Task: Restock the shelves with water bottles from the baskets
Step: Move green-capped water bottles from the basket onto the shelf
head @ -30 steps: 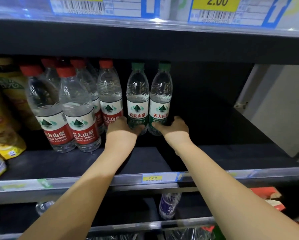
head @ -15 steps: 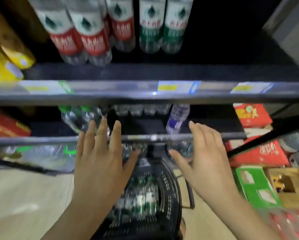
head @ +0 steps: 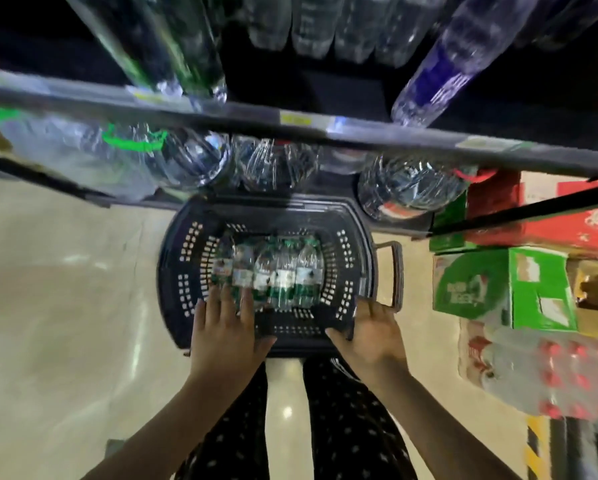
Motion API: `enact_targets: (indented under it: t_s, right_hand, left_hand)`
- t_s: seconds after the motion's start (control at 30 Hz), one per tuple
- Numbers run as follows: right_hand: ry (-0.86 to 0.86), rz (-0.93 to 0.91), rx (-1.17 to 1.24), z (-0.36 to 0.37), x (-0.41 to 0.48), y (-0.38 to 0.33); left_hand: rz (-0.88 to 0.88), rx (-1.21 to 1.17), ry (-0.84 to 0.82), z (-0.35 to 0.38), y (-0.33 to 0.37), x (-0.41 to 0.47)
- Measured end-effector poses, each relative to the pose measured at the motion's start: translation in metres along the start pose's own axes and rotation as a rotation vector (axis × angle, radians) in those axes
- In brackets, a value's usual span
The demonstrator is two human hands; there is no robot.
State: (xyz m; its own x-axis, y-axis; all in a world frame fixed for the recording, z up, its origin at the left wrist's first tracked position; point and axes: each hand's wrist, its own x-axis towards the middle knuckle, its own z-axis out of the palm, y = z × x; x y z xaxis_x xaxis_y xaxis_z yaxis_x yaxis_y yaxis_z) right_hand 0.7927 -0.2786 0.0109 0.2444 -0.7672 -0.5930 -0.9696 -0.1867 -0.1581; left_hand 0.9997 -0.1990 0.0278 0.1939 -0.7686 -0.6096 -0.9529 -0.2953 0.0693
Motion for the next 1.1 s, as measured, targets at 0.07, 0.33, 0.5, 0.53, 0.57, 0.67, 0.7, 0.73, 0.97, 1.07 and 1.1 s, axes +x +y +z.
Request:
enact_targets:
  t_s: [0.07, 0.33, 0.5, 0.53, 0.57, 0.67, 0.7, 0.73, 0.97, 1.07, 1.1]
  right_hand:
    - [-0.017, 0.019, 0.011, 0.025, 0.018, 0.002]
    - [-0.256, 0.169, 0.108, 0.105, 0.084, 0.009]
    - [-0.289, 0.177, 0.169, 0.137, 0.118, 0.008]
    - [-0.303, 0.184, 0.193, 0.145, 0.127, 0.008]
    - [-0.319, 0.200, 0.226, 0.154, 0.138, 0.007]
    - [-0.339, 0.296, 0.364, 0.187, 0.178, 0.007]
    - [-0.339, 0.328, 0.404, 0.201, 0.192, 0.007]
    - [-0.333, 0.353, 0.435, 0.217, 0.206, 0.008]
    - [-0.283, 0.541, 0.591, 0.311, 0.280, 0.020]
    - [-0.195, 0.565, 0.606, 0.331, 0.288, 0.020]
    - [-0.156, 0.563, 0.604, 0.334, 0.287, 0.019]
  left_hand:
    - [-0.029, -0.012, 0.010, 0.023, 0.002, 0.017]
    - [-0.269, -0.120, -0.106, 0.118, -0.018, 0.088]
    - [-0.223, -0.185, -0.191, 0.169, -0.012, 0.128]
    - [-0.201, -0.209, -0.198, 0.179, -0.009, 0.139]
    - [-0.181, -0.238, -0.205, 0.190, -0.007, 0.152]
    - [-0.165, -0.374, -0.270, 0.227, 0.000, 0.190]
    - [-0.178, -0.430, -0.296, 0.240, 0.002, 0.203]
    - [-0.200, -0.491, -0.307, 0.254, 0.003, 0.217]
    - [-0.294, -0.884, -0.266, 0.320, 0.001, 0.292]
    - [-0.280, -0.795, -0.153, 0.333, 0.008, 0.307]
    - [-0.274, -0.766, -0.165, 0.334, 0.011, 0.310]
